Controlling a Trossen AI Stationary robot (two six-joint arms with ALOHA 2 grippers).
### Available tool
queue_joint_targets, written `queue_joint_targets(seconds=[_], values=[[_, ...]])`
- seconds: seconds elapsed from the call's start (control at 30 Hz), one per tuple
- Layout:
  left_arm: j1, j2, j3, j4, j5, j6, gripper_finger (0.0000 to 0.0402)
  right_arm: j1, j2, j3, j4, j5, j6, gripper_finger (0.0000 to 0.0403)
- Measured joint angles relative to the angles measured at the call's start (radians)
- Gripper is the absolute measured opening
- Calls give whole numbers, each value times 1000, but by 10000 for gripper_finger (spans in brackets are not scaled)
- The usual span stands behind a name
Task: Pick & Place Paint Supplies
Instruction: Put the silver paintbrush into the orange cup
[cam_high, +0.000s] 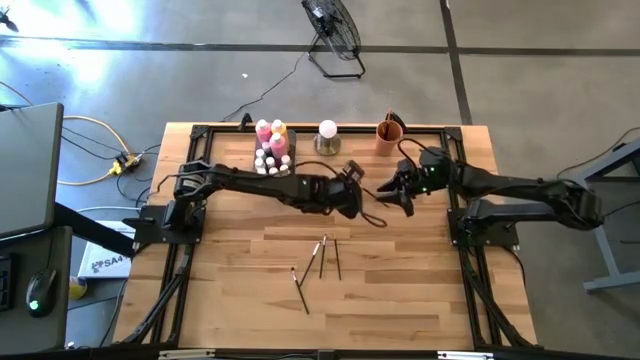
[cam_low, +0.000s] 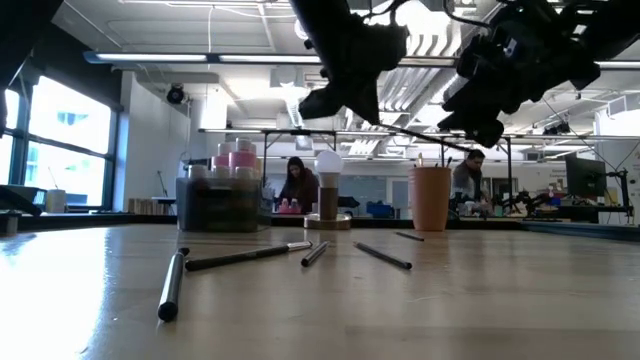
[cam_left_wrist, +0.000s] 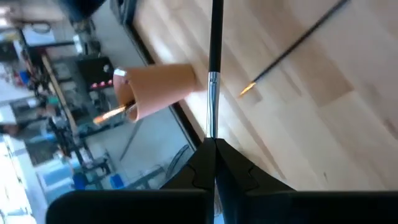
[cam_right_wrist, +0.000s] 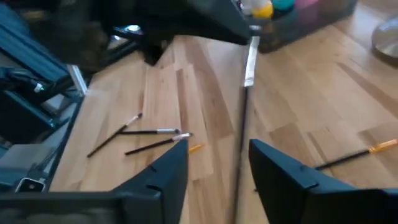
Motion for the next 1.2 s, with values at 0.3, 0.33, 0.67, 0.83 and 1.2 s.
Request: queue_joint_targets(seconds=[0.3,0.33,0.67,0.83,1.2], values=[[-48,79,0,92,-57,154,0,5,119,0,34,-87,24,203],[-48,79,0,110,-48,153,0,9,130,1,34,-88,24,202],[-47,77,1,144,-22,143,0,29,235,0,148,-79,28,186],[-47,77,1,150,6,135,0,29,269,0,214,-77,27,184],[-46,77,1,142,35,116,0,29,328,0,309,-56,24,109]])
